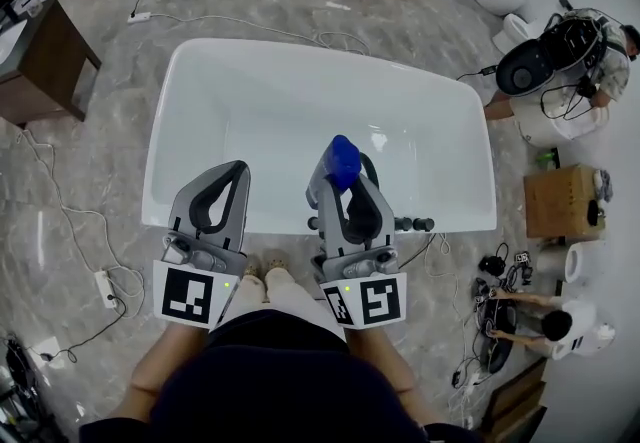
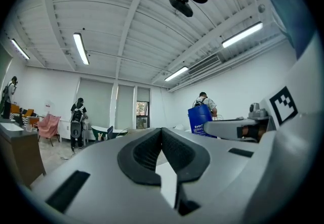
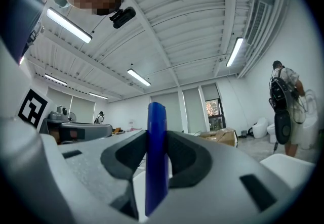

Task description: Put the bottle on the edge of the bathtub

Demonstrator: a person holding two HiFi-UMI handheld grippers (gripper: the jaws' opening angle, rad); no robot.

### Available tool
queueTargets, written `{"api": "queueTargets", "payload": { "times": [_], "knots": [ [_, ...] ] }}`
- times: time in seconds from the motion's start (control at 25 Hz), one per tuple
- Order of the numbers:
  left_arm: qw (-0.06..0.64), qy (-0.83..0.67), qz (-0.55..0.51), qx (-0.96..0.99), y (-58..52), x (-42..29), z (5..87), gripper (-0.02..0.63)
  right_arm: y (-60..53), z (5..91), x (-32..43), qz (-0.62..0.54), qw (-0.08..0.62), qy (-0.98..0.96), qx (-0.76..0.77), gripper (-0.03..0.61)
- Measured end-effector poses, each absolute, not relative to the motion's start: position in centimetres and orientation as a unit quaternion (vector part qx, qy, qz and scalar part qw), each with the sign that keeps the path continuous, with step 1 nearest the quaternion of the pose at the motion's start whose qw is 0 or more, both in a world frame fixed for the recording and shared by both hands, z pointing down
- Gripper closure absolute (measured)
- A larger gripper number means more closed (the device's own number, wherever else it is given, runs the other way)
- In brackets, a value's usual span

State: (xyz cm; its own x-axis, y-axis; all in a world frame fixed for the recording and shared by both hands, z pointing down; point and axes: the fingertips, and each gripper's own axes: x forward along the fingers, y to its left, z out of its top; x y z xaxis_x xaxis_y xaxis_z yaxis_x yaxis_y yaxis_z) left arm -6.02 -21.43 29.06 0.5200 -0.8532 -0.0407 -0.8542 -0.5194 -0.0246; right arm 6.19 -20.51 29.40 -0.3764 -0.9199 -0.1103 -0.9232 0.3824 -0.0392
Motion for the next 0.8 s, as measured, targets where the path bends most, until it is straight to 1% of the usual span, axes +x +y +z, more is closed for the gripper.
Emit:
{"api": "queueTargets", "payload": {
  "times": [0.4, 0.6, 0.8],
  "knots": [
    [-0.008, 0.467, -0.002, -0.884, -21.0, -5.4, 34.6, 0.612, -20.6, 35.8, 4.7, -0.020, 0.042, 0.839, -0.542, 0.451],
    [-0.029, 0.460, -0.014, -0.887, -21.4, -6.7, 38.1, 0.612, -21.2, 39.1, 3.4, -0.030, 0.035, 0.838, -0.543, 0.451],
    [-0.043, 0.454, -0.027, -0.890, -21.2, -5.8, 40.3, 0.612, -21.3, 42.8, 4.5, -0.052, 0.016, 0.831, -0.553, 0.451]
  ]
}}
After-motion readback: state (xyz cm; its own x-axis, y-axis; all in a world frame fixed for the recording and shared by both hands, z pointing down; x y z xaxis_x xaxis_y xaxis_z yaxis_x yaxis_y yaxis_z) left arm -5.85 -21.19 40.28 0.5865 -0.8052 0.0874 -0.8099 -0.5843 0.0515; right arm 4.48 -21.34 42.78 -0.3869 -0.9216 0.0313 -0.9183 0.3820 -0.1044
